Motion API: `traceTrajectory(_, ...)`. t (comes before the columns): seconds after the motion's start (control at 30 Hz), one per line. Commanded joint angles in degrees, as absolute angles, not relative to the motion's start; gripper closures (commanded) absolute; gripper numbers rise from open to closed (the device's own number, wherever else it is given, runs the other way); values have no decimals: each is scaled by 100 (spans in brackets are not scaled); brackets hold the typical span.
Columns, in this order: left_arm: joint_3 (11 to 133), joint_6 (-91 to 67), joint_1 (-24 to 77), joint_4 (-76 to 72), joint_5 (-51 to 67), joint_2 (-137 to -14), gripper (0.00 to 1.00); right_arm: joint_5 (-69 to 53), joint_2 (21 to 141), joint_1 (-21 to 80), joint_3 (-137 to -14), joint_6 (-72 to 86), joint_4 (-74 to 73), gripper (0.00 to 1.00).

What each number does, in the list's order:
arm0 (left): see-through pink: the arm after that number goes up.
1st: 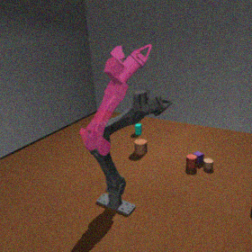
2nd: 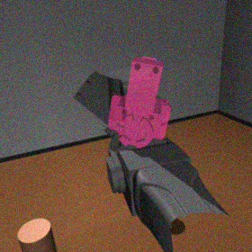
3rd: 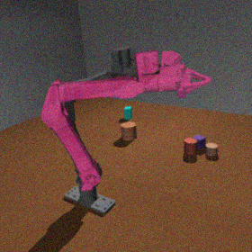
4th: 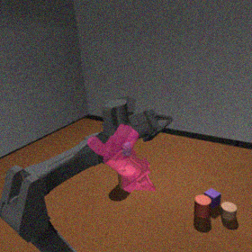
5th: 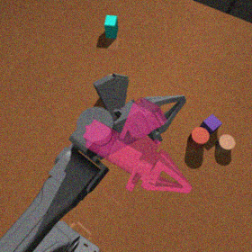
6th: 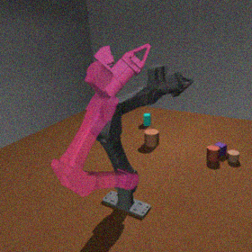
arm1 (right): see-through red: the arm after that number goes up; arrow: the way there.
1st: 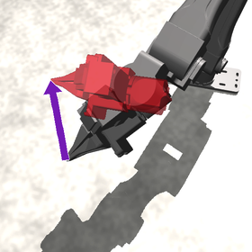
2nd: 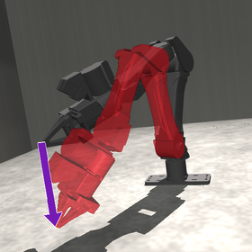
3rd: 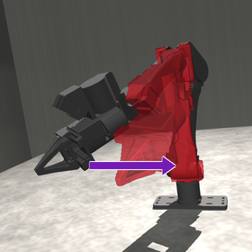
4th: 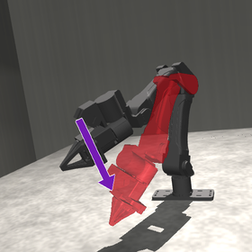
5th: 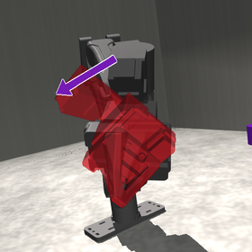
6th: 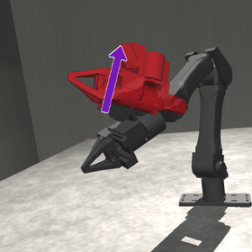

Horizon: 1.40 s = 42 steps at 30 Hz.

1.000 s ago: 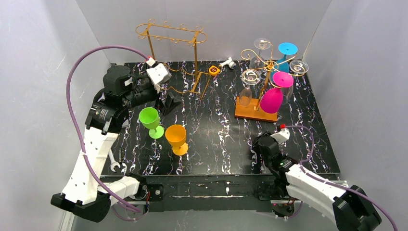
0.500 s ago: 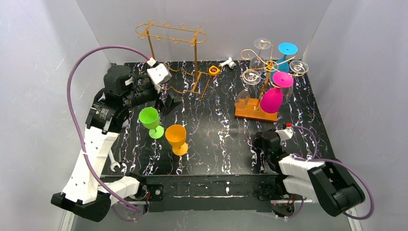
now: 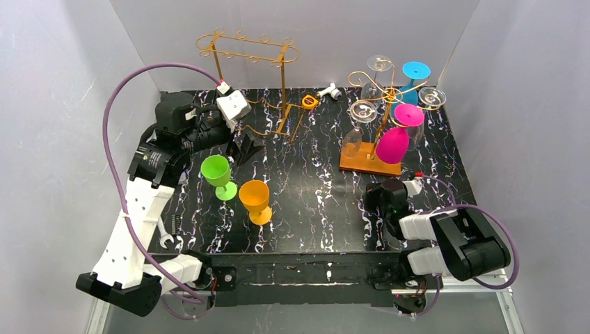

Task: Place the wine glass upside down on the wine glass rack
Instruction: Move the wine rack to the center of the board.

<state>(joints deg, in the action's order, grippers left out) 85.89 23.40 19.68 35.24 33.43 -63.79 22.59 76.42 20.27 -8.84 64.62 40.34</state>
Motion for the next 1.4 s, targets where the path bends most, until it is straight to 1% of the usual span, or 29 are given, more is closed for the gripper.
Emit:
traceTrajectory(0.0,8732,2354,1969,3566,3315,-6346,2,1978,7857,1690,-821,6848,4545,97)
traceTrajectory(0.23,8720,2368,1973,3549,3347,-6346,2,1913,8101,1439,-1094,6784,4581,98)
traceTrajectory(0.4,8689,2459,1977,3550,3359,-6322,2,1676,8466,1303,-1239,6826,4903,97)
traceTrajectory(0.93,8873,2644,1974,3647,3269,-6533,2,1447,9346,982,-1593,6841,5445,99)
traceTrajectory(1.2,8926,2637,1977,3664,3310,-6588,2,1219,9952,949,-1792,7007,5990,99)
traceTrajectory(1.37,8941,2646,1975,3674,3299,-6572,2,1207,10062,941,-1942,6991,5935,99)
